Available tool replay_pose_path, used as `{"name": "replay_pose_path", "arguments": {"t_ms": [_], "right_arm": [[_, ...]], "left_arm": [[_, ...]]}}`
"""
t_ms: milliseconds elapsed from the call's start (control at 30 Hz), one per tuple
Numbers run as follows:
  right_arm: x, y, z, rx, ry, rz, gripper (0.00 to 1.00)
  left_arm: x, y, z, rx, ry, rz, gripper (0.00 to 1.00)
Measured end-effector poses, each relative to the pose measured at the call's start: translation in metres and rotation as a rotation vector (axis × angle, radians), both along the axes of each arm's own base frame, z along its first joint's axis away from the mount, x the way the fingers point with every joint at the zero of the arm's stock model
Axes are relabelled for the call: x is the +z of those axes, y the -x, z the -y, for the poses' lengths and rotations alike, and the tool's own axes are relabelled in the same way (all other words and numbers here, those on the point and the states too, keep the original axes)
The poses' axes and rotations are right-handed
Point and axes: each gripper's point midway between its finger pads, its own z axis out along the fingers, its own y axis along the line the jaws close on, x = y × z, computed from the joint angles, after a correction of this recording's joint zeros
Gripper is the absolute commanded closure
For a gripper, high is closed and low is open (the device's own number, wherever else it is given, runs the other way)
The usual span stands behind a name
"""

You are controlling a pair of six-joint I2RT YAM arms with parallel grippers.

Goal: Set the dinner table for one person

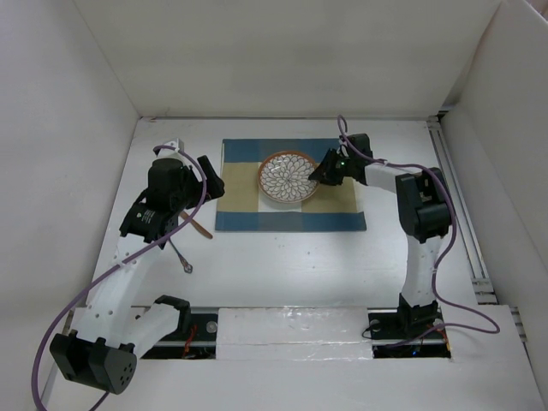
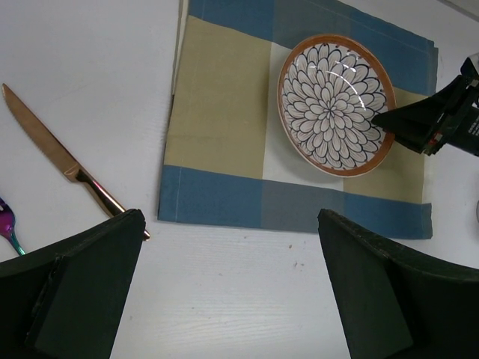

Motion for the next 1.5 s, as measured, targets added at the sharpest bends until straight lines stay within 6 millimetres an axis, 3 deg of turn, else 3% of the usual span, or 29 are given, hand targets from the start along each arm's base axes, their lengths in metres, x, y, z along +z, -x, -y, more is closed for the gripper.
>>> {"name": "replay_pose_path", "arguments": {"t_ms": [33, 200, 267, 400, 433, 667, 833, 933, 1067, 1133, 1233, 1300, 1500], "right_arm": [[0.002, -0.001, -0.001, 0.005, -0.009, 0.009, 0.57], [0.017, -0.002, -0.002, 0.005, -0.031, 0.043, 0.35], [0.028, -0.001, -0.001, 0.004, -0.037, 0.065, 0.17], [0.051, 0.000, 0.006, -0.006, -0.048, 0.110, 0.13], [0.056, 0.001, 0.009, -0.012, -0.051, 0.119, 0.00], [0.103, 0.003, 0.052, -0.080, 0.010, 0.225, 0.00], [0.141, 0.012, 0.102, -0.202, 0.242, 0.276, 0.00], [0.173, 0.035, 0.142, -0.299, 0.346, 0.310, 0.00], [0.217, 0.084, 0.232, -0.571, 0.451, 0.362, 0.00], [0.226, 0.113, 0.273, -0.714, 0.499, 0.372, 0.00], [0.221, 0.146, 0.307, -0.838, 0.542, 0.350, 0.00], [0.206, 0.156, 0.323, -0.882, 0.558, 0.302, 0.00], [0.113, 0.175, 0.363, -0.950, 0.538, 0.017, 0.01]], "left_arm": [[0.000, 0.000, 0.000, 0.000, 0.000, 0.000, 0.00], [0.000, 0.000, 0.000, 0.000, 0.000, 0.000, 0.00], [0.000, 0.000, 0.000, -0.001, 0.000, 0.000, 0.00], [0.000, 0.000, 0.000, -0.001, 0.000, 0.000, 0.00], [0.000, 0.000, 0.000, -0.002, 0.000, 0.000, 0.00], [0.000, 0.000, 0.000, -0.002, 0.001, 0.000, 0.00], [0.001, 0.000, -0.004, 0.023, -0.007, 0.007, 0.00], [0.002, 0.000, -0.009, 0.055, -0.010, 0.011, 0.00], [0.003, 0.003, -0.014, 0.080, -0.012, 0.011, 0.00], [0.004, 0.004, -0.014, 0.080, -0.010, 0.015, 0.00], [0.004, 0.005, -0.013, 0.077, -0.008, 0.015, 0.00], [0.004, 0.005, -0.013, 0.075, -0.007, 0.015, 0.00], [0.005, 0.005, -0.013, 0.071, -0.006, 0.017, 0.00]]}}
